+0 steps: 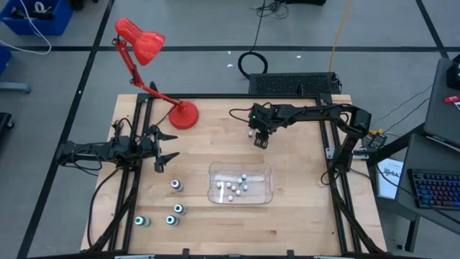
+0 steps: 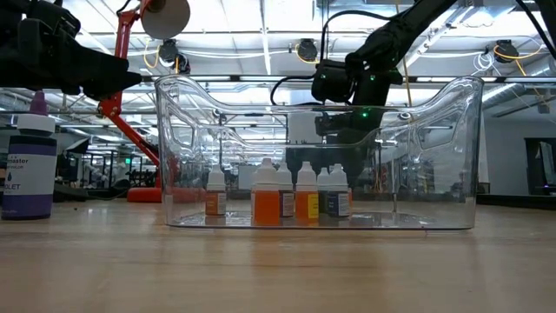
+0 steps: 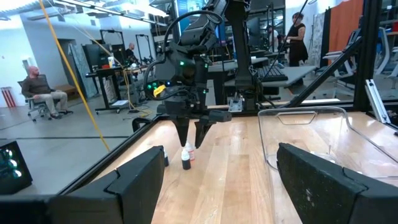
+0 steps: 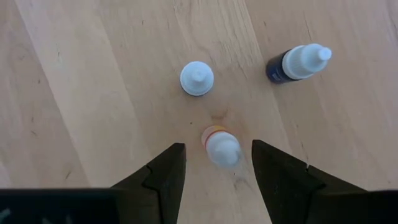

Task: Pick & Place food coloring
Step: Put the orange food coloring bottle into the transparent bin

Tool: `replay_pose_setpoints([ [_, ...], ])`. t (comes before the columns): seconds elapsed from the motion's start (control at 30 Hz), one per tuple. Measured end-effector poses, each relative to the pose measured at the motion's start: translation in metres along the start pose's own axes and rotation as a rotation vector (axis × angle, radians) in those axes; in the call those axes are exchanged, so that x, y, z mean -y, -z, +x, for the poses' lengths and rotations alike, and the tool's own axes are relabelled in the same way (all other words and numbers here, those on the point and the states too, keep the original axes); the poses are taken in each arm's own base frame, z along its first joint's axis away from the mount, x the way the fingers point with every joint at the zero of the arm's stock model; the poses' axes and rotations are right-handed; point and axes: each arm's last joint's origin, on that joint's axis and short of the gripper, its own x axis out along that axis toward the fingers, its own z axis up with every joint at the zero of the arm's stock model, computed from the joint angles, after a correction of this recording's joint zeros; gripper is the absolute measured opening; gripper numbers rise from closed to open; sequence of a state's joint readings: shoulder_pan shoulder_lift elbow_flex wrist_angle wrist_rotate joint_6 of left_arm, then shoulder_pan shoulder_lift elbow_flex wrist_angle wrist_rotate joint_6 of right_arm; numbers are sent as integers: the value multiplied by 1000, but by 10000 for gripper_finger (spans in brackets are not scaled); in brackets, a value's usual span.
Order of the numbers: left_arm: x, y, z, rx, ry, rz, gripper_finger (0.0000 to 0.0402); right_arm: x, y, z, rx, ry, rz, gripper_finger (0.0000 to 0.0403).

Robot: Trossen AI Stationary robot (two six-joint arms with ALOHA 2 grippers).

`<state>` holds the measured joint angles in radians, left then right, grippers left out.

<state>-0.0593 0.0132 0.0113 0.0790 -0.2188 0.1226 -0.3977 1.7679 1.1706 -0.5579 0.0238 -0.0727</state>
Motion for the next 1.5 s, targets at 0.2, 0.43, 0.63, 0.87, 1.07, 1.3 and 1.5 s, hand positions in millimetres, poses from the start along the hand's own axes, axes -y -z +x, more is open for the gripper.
replay_pose_setpoints([
  [0.2, 0, 0, 0, 1, 0, 0, 306, 0, 0, 0, 0, 0, -1, 169],
  [0.43, 0, 0, 0, 0, 0, 0, 306, -1, 2, 13, -40, -7, -20, 130],
  [0.63, 0, 0, 0, 1, 0, 0, 306, -2, 4, 25, -77, -34, -36, 96],
  [0.87, 0, 0, 0, 1, 1, 0, 306, -2, 2, 19, -51, -31, -42, 83],
  [1.07, 0, 0, 0, 1, 0, 0, 306, -1, 1, 12, -30, -30, -22, 105],
  [1.3, 0, 0, 0, 0, 1, 0, 306, -1, 1, 11, -28, -31, -20, 132],
  [1.5, 0, 0, 0, 0, 0, 0, 306, -1, 1, 11, -23, -31, -26, 134],
])
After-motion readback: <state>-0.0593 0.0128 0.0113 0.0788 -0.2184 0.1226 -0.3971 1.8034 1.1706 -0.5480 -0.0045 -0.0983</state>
